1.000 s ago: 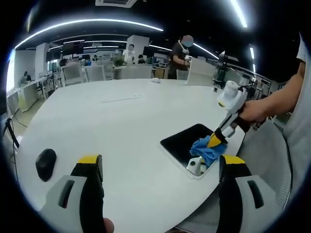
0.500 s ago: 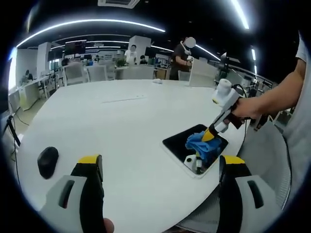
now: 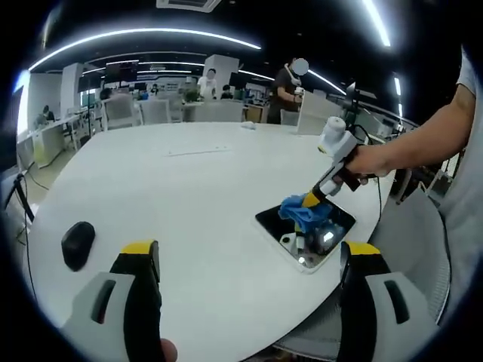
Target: Wipe the mirror surface with the cleaning cloth until all visible marks leave the cleaned area.
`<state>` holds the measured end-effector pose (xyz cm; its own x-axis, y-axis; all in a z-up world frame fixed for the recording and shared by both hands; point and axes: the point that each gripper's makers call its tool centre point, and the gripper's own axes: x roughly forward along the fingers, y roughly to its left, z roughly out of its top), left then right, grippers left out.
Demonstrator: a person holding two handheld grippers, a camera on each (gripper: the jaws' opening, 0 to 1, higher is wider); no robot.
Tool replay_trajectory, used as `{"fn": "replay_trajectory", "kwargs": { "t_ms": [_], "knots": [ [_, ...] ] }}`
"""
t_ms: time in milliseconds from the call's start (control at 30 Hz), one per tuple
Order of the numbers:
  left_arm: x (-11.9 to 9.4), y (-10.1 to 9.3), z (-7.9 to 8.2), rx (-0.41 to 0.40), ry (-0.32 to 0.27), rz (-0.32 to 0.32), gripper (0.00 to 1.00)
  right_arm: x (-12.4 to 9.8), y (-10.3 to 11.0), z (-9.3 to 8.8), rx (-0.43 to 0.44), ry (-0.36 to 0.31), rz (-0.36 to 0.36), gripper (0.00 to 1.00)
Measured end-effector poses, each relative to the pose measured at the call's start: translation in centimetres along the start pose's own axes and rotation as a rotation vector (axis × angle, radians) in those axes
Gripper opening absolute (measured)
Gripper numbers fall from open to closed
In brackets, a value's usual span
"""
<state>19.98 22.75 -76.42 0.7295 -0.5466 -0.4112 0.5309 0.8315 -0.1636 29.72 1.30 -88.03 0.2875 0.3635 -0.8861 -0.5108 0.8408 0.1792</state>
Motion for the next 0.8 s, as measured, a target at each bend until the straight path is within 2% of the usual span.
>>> {"fn": "replay_trajectory", "kwargs": {
  "t_ms": [367, 400, 467, 600, 733, 800],
  "knots": [
    [0.0, -0.3, 0.2, -0.007, 0.0, 0.007, 0.99, 0.5, -0.6, 1.2, -0.012, -0.004, -0.01, 0.0],
    [0.0, -0.3, 0.3, -0.006, -0.002, 0.007, 0.99, 0.6, -0.8, 1.5, -0.042, -0.016, -0.019, 0.0],
    [0.2, -0.2, 0.2, -0.003, 0.002, 0.004, 0.98, 0.8, -0.9, 1.5, -0.007, -0.007, -0.014, 0.0],
    [0.5, -0.4, 0.3, -0.004, 0.0, -0.001, 0.98, 0.7, -0.7, 1.4, -0.059, -0.016, -0.002, 0.0],
    [1.0, -0.7, 0.6, 0.001, -0.003, -0.011, 0.98, 0.6, -0.9, 1.4, -0.008, -0.022, 0.023, 0.0],
    [1.0, -0.5, 0.7, 0.001, -0.006, -0.01, 0.98, 0.6, -1.0, 1.3, -0.013, -0.015, 0.018, 0.0]
  ]
}}
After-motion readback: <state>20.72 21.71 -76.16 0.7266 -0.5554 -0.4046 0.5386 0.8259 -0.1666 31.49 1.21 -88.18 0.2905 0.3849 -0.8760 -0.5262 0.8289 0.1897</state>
